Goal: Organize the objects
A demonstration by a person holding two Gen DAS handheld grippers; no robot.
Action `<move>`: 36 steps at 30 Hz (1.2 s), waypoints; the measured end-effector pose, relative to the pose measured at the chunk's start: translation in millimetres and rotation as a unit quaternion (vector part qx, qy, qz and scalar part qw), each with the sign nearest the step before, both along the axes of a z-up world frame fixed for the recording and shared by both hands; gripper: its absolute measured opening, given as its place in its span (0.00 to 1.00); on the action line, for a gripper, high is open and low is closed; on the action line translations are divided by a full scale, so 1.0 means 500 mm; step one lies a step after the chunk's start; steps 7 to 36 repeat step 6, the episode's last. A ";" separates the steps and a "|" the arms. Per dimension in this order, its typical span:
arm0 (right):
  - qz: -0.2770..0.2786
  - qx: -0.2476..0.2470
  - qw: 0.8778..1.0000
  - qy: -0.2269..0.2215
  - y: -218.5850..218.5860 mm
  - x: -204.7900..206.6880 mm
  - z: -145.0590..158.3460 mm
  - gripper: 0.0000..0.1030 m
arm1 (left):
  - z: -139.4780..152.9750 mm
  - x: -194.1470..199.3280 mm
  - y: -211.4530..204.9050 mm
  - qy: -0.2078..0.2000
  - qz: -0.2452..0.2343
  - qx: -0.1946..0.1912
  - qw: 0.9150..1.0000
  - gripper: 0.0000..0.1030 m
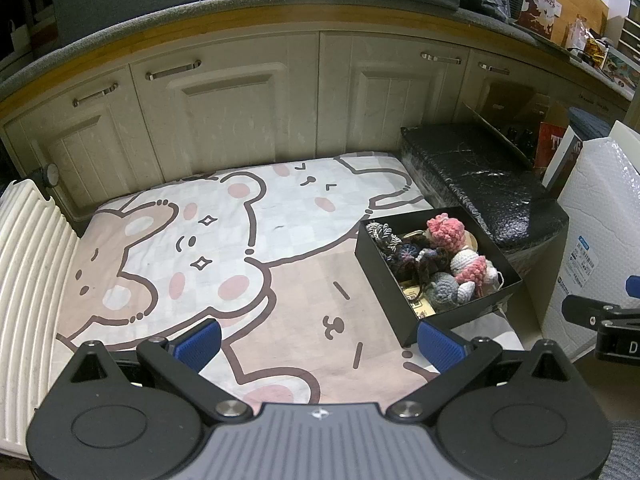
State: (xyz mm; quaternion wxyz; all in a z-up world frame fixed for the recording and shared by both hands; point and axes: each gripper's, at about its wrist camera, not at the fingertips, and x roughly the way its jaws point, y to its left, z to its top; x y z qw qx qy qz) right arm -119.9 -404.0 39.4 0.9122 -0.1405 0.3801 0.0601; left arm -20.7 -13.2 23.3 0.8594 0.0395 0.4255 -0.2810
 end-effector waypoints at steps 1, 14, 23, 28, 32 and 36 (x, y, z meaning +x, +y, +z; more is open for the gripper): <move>0.000 0.000 1.000 0.000 0.000 0.000 0.000 0.95 | 0.000 -0.001 0.000 0.000 0.000 -0.001 1.000 1.00; 0.000 0.000 1.000 0.000 0.001 0.000 0.000 0.95 | -0.001 -0.001 -0.001 0.000 0.000 -0.001 1.000 1.00; 0.000 0.000 1.000 0.000 0.001 0.000 0.000 0.95 | -0.001 -0.001 -0.001 0.000 0.000 -0.001 1.000 1.00; 0.000 0.000 1.000 0.000 0.001 0.000 0.000 0.95 | -0.001 -0.001 -0.001 0.000 0.000 -0.001 1.000 1.00; 0.000 0.000 1.000 0.000 0.001 0.000 0.000 0.95 | -0.001 -0.001 -0.001 0.000 0.000 -0.001 1.000 1.00; 0.000 0.000 1.000 0.000 0.001 0.000 0.000 0.95 | -0.001 -0.001 -0.001 0.000 0.000 -0.001 1.000 1.00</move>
